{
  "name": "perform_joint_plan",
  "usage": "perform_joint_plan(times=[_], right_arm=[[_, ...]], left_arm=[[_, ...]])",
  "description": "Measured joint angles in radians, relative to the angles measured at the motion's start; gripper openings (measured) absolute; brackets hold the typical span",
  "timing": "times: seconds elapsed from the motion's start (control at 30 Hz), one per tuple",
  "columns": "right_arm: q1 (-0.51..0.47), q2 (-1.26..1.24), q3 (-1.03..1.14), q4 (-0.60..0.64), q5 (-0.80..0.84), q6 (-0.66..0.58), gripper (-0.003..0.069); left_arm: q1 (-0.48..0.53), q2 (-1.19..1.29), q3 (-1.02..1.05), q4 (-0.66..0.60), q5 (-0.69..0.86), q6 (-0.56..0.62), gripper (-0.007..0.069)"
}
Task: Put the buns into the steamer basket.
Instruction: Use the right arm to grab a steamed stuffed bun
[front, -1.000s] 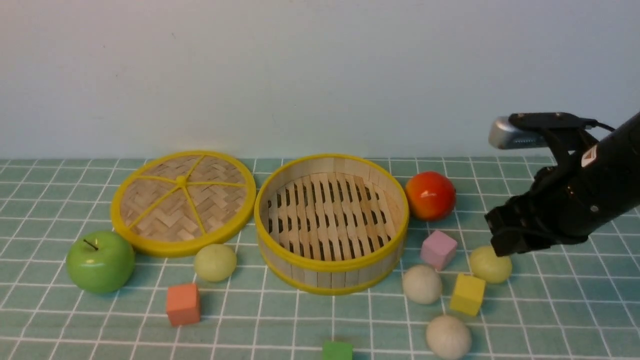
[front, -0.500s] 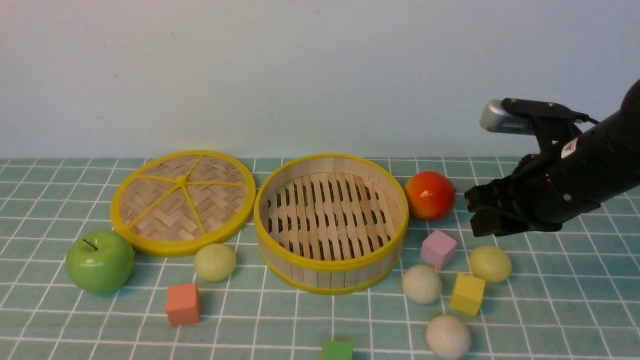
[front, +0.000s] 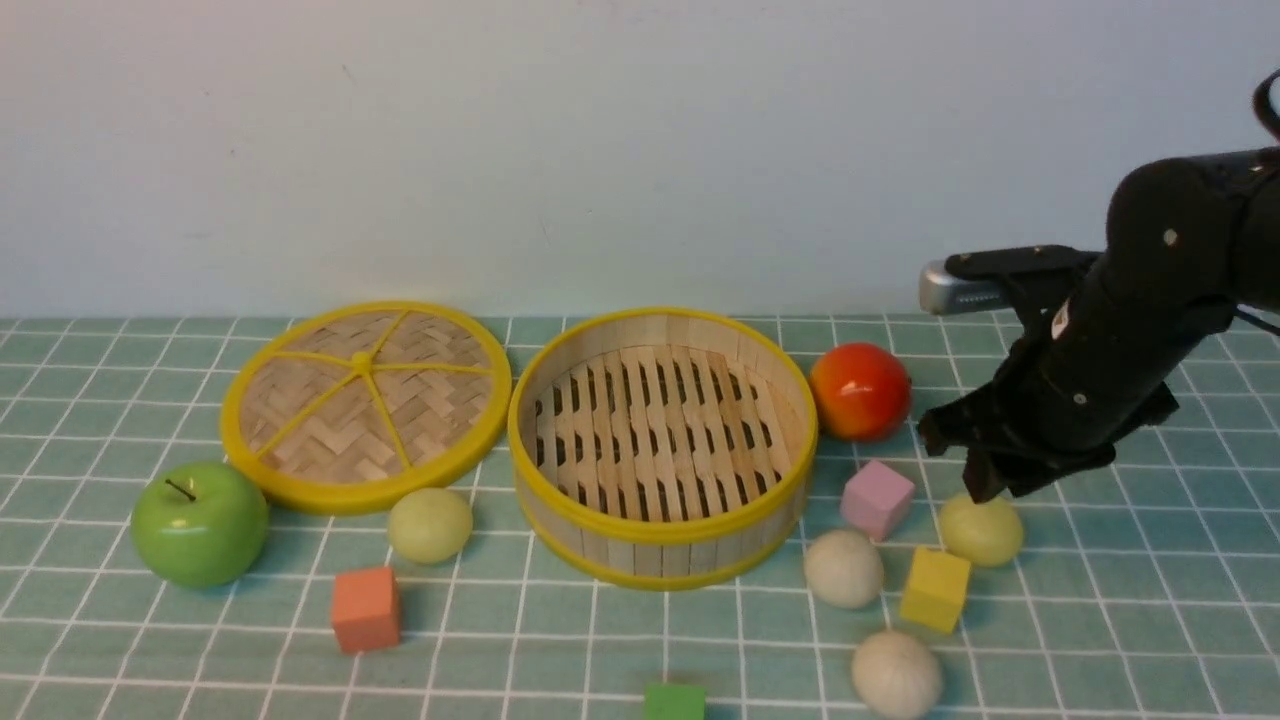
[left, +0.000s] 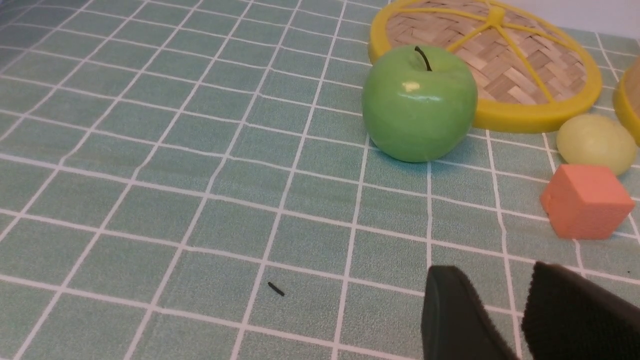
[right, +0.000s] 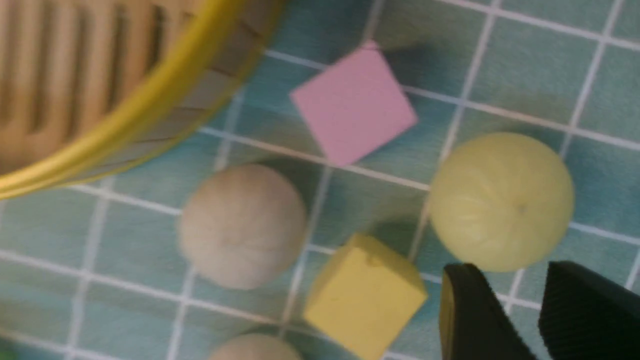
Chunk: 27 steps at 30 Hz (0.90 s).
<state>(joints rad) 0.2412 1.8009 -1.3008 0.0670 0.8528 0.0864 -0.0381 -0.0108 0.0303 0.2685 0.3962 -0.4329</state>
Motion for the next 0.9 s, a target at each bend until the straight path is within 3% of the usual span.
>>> perform_joint_plan(times=[0.43,0.9], right_arm=[[0.0,0.074,0.0,-0.089,-0.09,0.061,0.0239],[0.0,0.147,-0.003,-0.094,-0.104,0.061,0.0237]], left_arm=[[0.0,0.0,0.0,0.0,0.0,0.0,0.0238],[0.0,0.0,0.0,0.0,0.0,0.0,0.0238]])
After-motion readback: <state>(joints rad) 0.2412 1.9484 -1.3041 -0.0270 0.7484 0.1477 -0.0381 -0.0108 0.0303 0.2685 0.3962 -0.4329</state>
